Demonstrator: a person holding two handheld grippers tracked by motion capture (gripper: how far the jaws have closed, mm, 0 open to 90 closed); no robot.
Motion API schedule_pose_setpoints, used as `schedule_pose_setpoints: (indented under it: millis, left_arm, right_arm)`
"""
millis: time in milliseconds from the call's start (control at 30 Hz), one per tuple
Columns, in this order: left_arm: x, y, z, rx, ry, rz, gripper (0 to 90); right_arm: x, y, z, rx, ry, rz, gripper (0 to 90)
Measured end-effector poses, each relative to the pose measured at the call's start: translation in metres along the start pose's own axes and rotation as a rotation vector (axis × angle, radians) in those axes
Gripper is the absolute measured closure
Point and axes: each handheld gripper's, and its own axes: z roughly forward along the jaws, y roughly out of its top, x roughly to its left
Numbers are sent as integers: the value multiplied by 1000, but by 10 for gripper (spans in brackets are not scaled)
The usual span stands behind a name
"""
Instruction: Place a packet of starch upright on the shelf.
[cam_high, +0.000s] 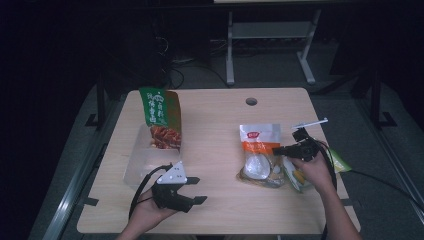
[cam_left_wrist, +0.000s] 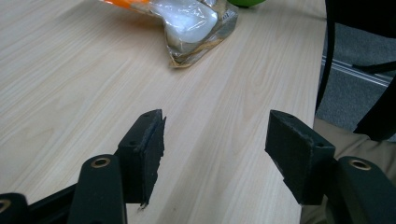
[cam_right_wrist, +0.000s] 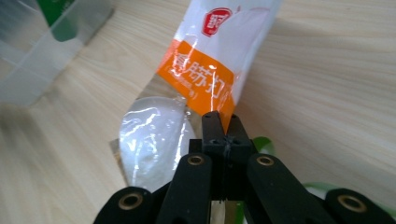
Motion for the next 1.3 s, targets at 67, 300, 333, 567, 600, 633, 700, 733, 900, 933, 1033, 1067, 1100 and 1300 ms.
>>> schedule_pose_setpoints:
  millis: [67,300,333,567,600,633,700,733,900,933,1033,1067,1100,1300]
  left_arm:
    - [0,0,1,0,3,-4,353]
    - [2,2,2,-2,0,-3,346]
    - [2,2,3,0,-2,0,346]
    - [2,3,6,-2,-5,-5,333]
    - [2,3,6,-2,-3,-9,324]
    - [2,3,7,-4,-1,-14,316]
    - [1,4,8,-2,4,-21,297]
    - [1,4,8,-3,6,-16,291]
    - [-1,8,13,-10,16,-23,277]
    - [-1,9,15,-11,17,-23,275]
    - [0,12,18,-22,15,-40,275]
    - [1,12,19,-25,19,-41,275]
    - [1,13,20,-29,19,-45,275]
    - [5,17,31,-26,18,-59,252]
  right_arm:
    - [4,-1,-3,-5,35,-21,900]
    - [-1,6,10,25,46,-6,620]
    - [-2,9,13,27,44,7,620]
    - [5,17,23,57,18,5,893]
    - [7,17,21,56,19,-3,895]
    - [11,16,19,46,23,-19,896]
    - [17,15,14,26,29,-36,898]
    - [22,14,10,3,39,-55,899]
    - [39,11,-3,-49,76,-100,900]
    - [42,10,-4,-56,76,-114,900]
    - [51,8,-9,-68,89,-145,900]
    - [54,8,-10,-72,97,-157,900]
    - [57,8,-12,-80,109,-165,900]
    - [81,8,-18,-100,152,-242,900]
